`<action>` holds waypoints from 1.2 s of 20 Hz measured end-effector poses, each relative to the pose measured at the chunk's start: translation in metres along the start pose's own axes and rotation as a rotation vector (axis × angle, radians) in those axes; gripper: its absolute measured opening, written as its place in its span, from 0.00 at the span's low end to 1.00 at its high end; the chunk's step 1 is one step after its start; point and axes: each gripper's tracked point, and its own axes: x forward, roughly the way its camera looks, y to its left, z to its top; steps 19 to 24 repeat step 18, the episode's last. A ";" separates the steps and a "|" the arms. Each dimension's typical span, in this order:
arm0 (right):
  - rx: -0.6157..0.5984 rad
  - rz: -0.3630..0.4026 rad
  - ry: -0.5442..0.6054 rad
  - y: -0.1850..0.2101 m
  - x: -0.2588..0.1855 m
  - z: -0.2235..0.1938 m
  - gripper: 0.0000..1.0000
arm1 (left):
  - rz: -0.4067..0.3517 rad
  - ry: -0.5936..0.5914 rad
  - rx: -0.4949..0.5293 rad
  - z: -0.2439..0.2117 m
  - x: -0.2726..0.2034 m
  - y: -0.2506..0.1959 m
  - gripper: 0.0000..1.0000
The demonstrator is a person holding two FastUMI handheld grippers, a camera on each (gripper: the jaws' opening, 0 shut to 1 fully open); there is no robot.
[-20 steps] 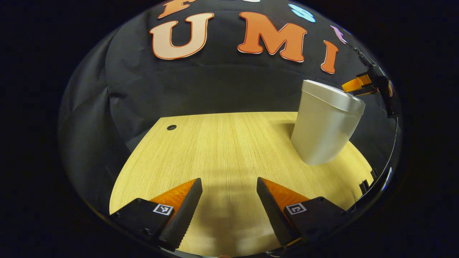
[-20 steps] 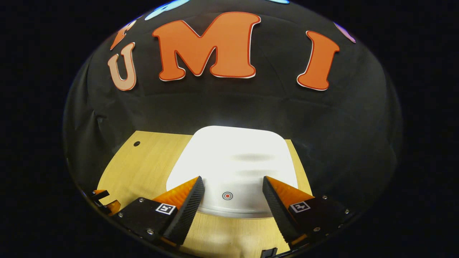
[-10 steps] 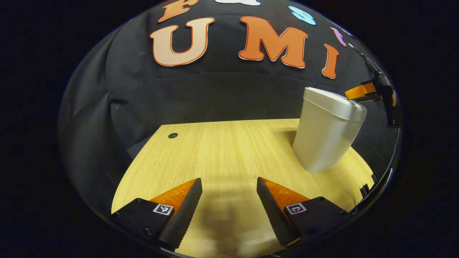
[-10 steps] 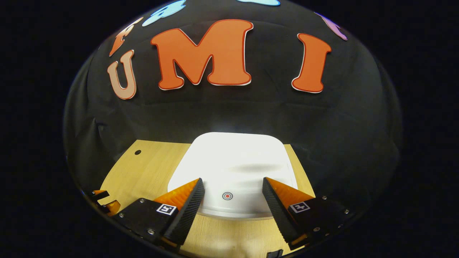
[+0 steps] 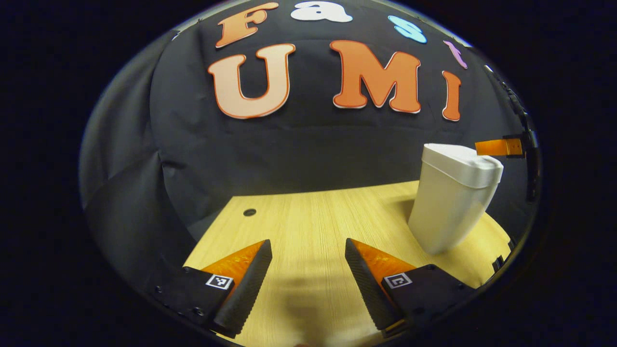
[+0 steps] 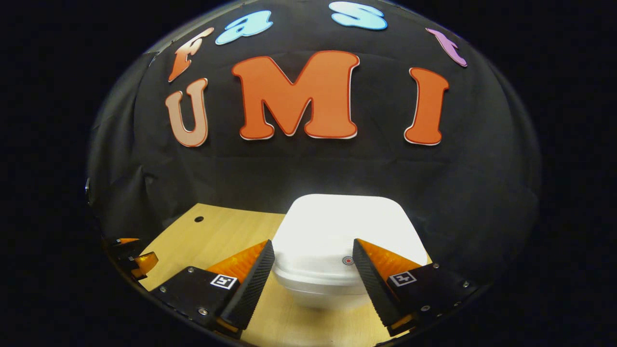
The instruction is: Press the lid of the desktop garbage bin to open it, pick up the crumpled paper on the desktop and throw it into the bin, then pick up the pop can on the desktop and drop it into the bin, and finally close the garbage bin lid.
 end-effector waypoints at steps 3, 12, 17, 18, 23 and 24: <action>-0.004 0.012 -0.037 0.013 -0.007 0.002 0.99 | 0.014 -0.086 0.001 0.038 0.000 0.009 0.98; -0.014 0.095 -0.160 0.061 -0.031 0.002 0.99 | 0.026 -0.297 -0.021 0.117 -0.016 0.014 0.97; -0.032 0.115 -0.189 0.087 -0.043 0.001 0.99 | 0.056 -0.377 -0.010 0.134 -0.023 0.022 0.97; -0.040 0.114 -0.199 0.089 -0.045 0.002 0.99 | 0.059 -0.380 -0.011 0.135 -0.024 0.023 0.97; -0.040 0.114 -0.199 0.089 -0.045 0.002 0.99 | 0.059 -0.380 -0.011 0.135 -0.024 0.023 0.97; -0.040 0.114 -0.199 0.089 -0.045 0.002 0.99 | 0.059 -0.380 -0.011 0.135 -0.024 0.023 0.97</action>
